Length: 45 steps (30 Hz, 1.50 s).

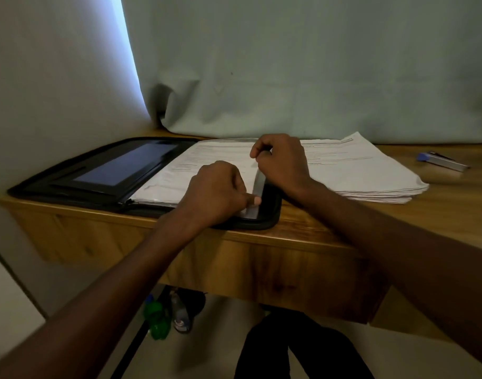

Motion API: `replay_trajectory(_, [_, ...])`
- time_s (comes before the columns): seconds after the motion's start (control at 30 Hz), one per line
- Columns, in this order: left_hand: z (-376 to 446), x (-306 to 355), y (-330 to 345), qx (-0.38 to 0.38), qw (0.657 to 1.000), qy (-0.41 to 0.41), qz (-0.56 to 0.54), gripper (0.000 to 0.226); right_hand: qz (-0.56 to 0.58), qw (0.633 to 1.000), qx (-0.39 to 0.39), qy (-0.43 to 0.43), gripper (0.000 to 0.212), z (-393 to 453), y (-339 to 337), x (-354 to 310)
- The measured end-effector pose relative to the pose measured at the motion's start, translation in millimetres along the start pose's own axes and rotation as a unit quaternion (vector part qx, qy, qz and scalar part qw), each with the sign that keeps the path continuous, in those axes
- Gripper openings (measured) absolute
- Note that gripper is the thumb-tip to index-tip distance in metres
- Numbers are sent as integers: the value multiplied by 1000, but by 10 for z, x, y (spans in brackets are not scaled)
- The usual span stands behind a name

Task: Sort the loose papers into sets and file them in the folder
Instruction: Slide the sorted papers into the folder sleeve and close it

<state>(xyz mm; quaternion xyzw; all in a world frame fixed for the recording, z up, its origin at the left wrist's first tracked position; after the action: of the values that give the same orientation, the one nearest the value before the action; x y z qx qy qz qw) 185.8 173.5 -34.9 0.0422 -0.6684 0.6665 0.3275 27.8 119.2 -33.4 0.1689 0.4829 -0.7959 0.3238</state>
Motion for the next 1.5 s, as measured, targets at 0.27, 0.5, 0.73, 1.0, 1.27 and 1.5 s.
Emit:
replay_trajectory(0.27, [-62, -60, -16, 1, 999, 16, 28, 29, 29, 999, 16, -22, 33, -145, -52, -78])
replay_trajectory(0.5, [-287, -214, -202, -11, 992, 126, -25, 11, 48, 998, -3, -34, 29, -273, -19, -169])
replay_trajectory(0.73, [-200, -474, -517, 296, 913, 101, -261, 19, 123, 989, 67, -55, 23, -208, 63, -283])
replay_trajectory(1.0, [-128, -1475, -1328, 514, 772, -67, -367, 21, 4, 971, -192, -144, 28, 342, 844, -797])
replay_trajectory(1.27, [-478, -2226, -1334, 473, 813, -200, -274, 43, -159, 895, -394, -133, 61, 524, 1664, -1175])
replay_trajectory(1.5, [-478, -2322, -1410, 367, 870, -318, -86, 48, -204, 879, -418, -105, 63, 519, 1695, -1175])
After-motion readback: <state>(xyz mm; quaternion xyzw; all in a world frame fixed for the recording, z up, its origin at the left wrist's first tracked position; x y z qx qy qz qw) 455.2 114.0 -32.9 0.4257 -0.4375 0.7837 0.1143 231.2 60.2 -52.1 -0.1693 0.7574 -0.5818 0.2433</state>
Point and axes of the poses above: each hand's wrist, its own z-axis towards the middle knuckle, its own y-axis out of the palm, x = y × z, the point moved 2 cm from there along z, towards the middle knuckle, and after that the axes turned 15 degrees about -x, right-handed, at the moved point
